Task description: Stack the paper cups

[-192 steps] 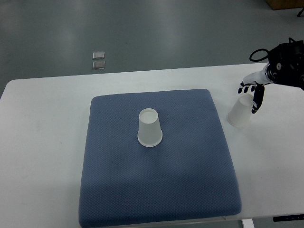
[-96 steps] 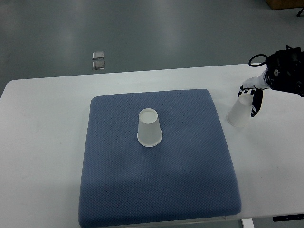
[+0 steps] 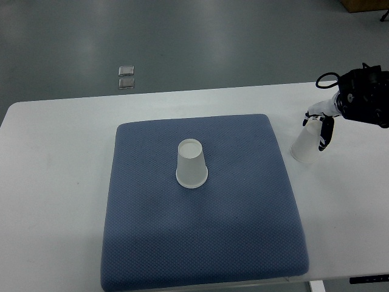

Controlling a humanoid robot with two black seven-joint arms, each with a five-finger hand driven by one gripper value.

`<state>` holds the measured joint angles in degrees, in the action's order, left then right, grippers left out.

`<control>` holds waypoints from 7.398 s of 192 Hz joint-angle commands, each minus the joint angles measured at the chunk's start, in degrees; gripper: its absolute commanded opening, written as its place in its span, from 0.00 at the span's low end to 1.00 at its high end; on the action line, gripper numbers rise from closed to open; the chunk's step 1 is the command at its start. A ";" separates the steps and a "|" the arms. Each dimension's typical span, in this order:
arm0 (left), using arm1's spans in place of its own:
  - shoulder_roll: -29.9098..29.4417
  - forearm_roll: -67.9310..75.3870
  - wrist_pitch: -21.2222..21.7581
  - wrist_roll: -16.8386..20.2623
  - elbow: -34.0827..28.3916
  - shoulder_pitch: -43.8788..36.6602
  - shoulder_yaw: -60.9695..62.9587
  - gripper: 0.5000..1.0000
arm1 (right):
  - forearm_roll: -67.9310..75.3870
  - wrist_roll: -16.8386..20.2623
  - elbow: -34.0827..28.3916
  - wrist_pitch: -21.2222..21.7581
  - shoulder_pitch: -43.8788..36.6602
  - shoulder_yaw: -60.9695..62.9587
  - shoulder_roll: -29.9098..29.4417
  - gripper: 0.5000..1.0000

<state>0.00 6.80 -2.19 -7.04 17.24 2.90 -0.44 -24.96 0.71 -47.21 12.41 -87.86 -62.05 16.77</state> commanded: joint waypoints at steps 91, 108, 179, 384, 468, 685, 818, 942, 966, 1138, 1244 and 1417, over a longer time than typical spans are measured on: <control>0.00 -0.03 -0.01 -0.08 -0.02 0.00 0.00 1.00 | 0.17 0.00 0.72 -1.34 0.67 0.08 -0.07 0.51; 0.00 -0.03 -0.01 -0.08 -0.02 0.00 0.00 1.00 | 0.17 0.00 0.71 -1.08 0.32 0.08 0.01 0.47; 0.00 -0.03 -0.01 0.00 0.25 0.00 0.09 1.00 | -0.09 0.00 -1.92 4.37 -9.88 -0.44 2.48 0.47; 0.00 0.06 -0.10 0.00 0.95 0.00 0.18 1.00 | 0.17 0.09 -25.21 15.89 -47.93 -2.64 1.33 0.47; 0.00 0.06 -0.10 0.00 0.77 0.00 0.18 1.00 | 10.81 0.09 -23.63 15.45 -48.37 3.25 -14.05 0.48; 0.00 -0.03 -0.10 0.00 0.33 0.00 0.09 1.00 | 18.63 0.09 -20.99 11.23 -40.20 6.15 -16.77 0.50; 0.00 -0.03 -0.10 -0.08 0.25 0.00 0.00 1.00 | 21.71 0.09 -21.08 9.12 -37.56 6.15 -16.77 0.51; 0.00 -0.03 -0.10 -0.08 0.25 0.00 0.00 1.00 | 21.79 0.09 -21.52 7.36 -35.28 6.15 -16.77 0.54; 0.00 -0.03 -0.10 0.00 0.25 0.00 0.09 1.00 | 21.79 0.09 -21.52 7.19 -34.75 6.15 -16.77 0.54; 0.00 -0.03 -0.10 -0.08 0.25 0.00 0.00 1.00 | 21.62 0.17 -21.52 3.41 -30.80 6.15 -16.77 0.70; 0.00 -0.03 -0.10 -0.08 0.16 0.00 -0.09 1.00 | 22.59 -0.09 -19.59 2.79 -30.88 6.41 -16.77 0.77; 0.00 -0.03 -0.10 -0.08 0.07 0.00 0.09 1.00 | 40.95 -4.40 1.50 -9.07 17.80 74.60 7.40 0.82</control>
<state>0.00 6.77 -2.29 -7.12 17.31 2.86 -0.36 14.98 -3.27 -48.22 3.43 -76.75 2.69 24.49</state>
